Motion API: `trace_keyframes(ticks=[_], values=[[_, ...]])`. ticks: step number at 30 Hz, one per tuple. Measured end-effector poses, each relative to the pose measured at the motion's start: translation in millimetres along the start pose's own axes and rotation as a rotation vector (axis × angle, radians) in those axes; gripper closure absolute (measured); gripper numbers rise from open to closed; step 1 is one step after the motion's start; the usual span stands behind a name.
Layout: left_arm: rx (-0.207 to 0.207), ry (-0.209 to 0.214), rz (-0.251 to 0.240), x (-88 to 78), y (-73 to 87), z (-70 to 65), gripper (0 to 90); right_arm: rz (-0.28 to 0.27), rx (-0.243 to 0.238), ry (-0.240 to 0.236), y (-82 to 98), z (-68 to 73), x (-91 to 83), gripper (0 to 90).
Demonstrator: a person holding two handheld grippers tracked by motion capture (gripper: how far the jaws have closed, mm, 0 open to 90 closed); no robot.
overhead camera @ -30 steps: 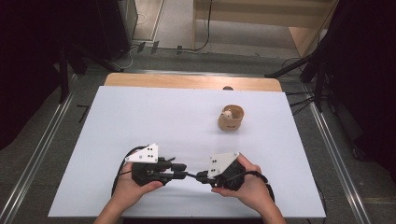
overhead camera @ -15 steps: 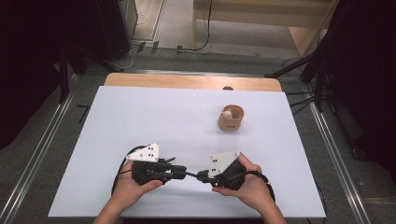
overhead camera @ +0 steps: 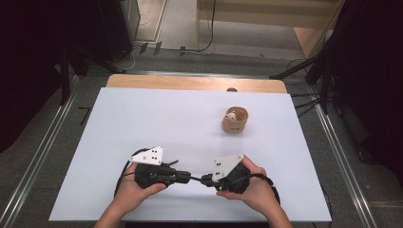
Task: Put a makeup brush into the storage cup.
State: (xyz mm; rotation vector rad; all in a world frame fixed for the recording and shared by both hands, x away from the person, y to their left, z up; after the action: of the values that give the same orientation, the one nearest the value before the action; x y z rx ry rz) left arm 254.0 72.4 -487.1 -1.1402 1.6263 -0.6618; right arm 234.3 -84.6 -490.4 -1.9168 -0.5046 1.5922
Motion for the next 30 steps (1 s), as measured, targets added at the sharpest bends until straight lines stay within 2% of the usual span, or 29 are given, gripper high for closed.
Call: trace_keyframes(ticks=[2,3,5,6,7,8,9,10,12,13,16,17,19,20,21,22,23,24,25,26,30], values=[[-0.004,0.004,-0.008,-0.9,-0.5,-0.2,85.9,-0.002,0.001,-0.001,-0.1,-0.1,-0.2,84.1],[0.001,0.006,-0.011,-1.9,-1.0,0.1,85.9,-0.018,0.016,0.0,-0.7,-1.0,-1.7,80.8],[0.002,0.004,-0.025,-3.8,-2.4,-0.4,86.0,-0.038,0.044,0.012,-1.3,-3.7,-2.7,67.4],[0.003,-0.003,-0.031,-4.5,-3.0,-0.1,86.0,-0.038,0.044,0.012,-1.3,-3.7,-2.7,67.4],[0.001,-0.007,-0.034,-5.1,-3.3,0.3,85.9,-0.049,0.071,0.023,-0.9,-6.2,-3.3,57.1],[0.002,-0.012,-0.035,-5.6,-3.5,0.8,85.9,-0.049,0.071,0.023,-0.9,-6.2,-3.3,57.1],[0.005,-0.021,-0.035,-6.1,-3.5,1.4,85.9,-0.053,0.089,0.04,-0.7,-8.2,-3.4,49.5],[0.008,-0.033,-0.034,-6.4,-3.4,1.9,85.9,-0.054,0.132,0.087,0.0,-13.4,-3.2,41.1],[0.011,-0.039,-0.032,-6.8,-3.3,2.1,86.0,-0.059,0.164,0.117,0.8,-17.2,-4.1,31.1],[0.01,-0.046,-0.033,-7.0,-3.3,2.4,86.0,-0.059,0.164,0.117,0.8,-17.2,-4.1,31.1],[0.012,-0.061,-0.039,-9.1,-3.6,4.2,85.9,-0.09,0.249,0.162,2.9,-24.3,-7.6,18.2],[0.011,-0.074,-0.044,-10.1,-3.9,5.3,85.9,-0.09,0.249,0.162,2.9,-24.3,-7.6,18.2],[0.008,-0.089,-0.057,-12.5,-4.8,7.2,86.0,-0.119,0.309,0.194,3.4,-28.8,-10.4,13.2],[0.008,-0.097,-0.063,-13.9,-5.1,8.0,86.0,-0.119,0.309,0.194,3.4,-28.8,-10.4,13.2],[0.011,-0.104,-0.068,-15.5,-5.5,8.9,86.0,-0.145,0.337,0.225,3.7,-31.7,-11.9,7.9],[0.007,-0.113,-0.076,-16.8,-6.0,9.4,86.0,-0.142,0.368,0.249,5.1,-34.7,-12.2,0.0],[0.01,-0.123,-0.081,-18.4,-6.5,10.2,85.9,-0.132,0.415,0.287,7.7,-39.0,-12.5,0.0],[0.01,-0.136,-0.086,-20.0,-7.0,11.1,85.9,-0.132,0.415,0.287,7.7,-39.0,-12.5,0.0],[0.01,-0.158,-0.098,-22.8,-8.1,12.6,86.0,-0.141,0.483,0.356,13.7,-46.1,-15.3,0.0],[0.01,-0.158,-0.098,-22.8,-8.1,12.6,86.0,-0.141,0.483,0.356,13.7,-46.1,-15.3,0.0],[0.008,-0.203,-0.125,-28.1,-9.9,15.7,86.0,-0.182,0.583,0.392,24.6,-54.0,-20.0,0.0]])
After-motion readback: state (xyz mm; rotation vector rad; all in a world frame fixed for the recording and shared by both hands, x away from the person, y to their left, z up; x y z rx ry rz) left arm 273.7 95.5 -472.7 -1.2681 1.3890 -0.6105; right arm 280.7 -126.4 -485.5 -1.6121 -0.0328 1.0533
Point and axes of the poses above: each handheld gripper's, and its own axes: x roughly forward along the jaws, y roughly out of its underside, z roughly to its left, the point moved 7 cm from there along x, roughly forward along the jaws, and after that the axes turned 3 degrees about -x, right-handed, at the moved point
